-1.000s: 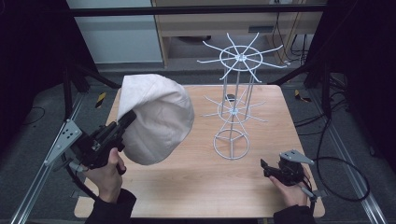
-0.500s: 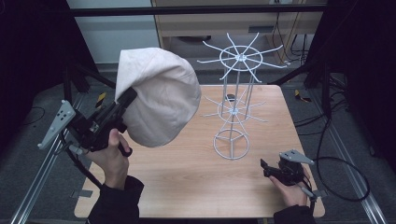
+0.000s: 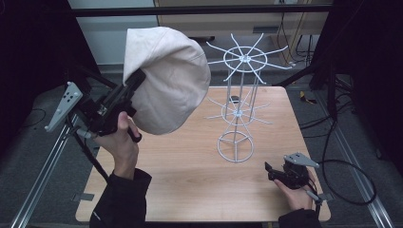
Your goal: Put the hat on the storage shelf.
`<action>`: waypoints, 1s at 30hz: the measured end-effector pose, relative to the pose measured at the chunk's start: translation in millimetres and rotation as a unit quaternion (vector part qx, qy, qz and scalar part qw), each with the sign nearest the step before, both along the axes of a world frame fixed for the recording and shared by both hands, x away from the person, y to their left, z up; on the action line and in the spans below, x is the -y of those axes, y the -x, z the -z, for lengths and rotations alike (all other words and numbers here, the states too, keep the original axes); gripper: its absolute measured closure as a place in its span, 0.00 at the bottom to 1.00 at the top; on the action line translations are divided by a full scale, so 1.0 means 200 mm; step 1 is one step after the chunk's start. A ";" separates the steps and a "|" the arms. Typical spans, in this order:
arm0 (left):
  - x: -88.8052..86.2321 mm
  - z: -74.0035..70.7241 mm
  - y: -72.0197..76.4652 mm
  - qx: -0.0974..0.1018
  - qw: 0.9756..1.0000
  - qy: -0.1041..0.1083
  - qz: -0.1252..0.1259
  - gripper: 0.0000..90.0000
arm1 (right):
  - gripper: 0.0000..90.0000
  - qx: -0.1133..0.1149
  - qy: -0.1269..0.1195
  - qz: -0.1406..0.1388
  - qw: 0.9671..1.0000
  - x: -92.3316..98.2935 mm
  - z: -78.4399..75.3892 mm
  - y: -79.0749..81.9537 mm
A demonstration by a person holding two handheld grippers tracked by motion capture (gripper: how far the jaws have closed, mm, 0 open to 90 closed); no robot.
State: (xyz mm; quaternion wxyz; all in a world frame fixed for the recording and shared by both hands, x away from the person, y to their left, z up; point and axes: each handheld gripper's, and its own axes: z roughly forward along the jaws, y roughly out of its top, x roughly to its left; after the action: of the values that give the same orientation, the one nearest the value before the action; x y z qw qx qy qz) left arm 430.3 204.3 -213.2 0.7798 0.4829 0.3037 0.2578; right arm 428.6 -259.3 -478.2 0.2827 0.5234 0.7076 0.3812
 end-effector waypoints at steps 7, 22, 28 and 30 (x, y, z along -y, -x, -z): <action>0.09 -0.01 -0.07 -0.013 1.000 -0.011 0.010 0.99 | 0.23 0.000 0.000 0.001 1.000 0.01 0.00 0.00; 0.14 0.12 -0.17 -0.053 0.998 -0.039 0.019 0.98 | 0.23 -0.003 0.000 0.001 1.000 0.01 0.01 0.00; 0.11 0.17 -0.20 -0.074 0.996 -0.044 0.027 0.98 | 0.23 -0.001 0.005 0.000 1.000 0.01 0.01 0.00; 0.10 0.18 -0.21 -0.079 0.995 -0.047 0.029 0.98 | 0.23 -0.002 0.005 -0.001 1.000 0.01 0.01 0.00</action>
State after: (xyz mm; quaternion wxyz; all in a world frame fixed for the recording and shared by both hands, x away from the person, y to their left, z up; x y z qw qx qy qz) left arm 472.2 184.1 -249.9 0.7369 0.5464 0.3379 0.2102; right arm 428.7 -260.7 -480.1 0.2841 0.5222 0.7103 0.3768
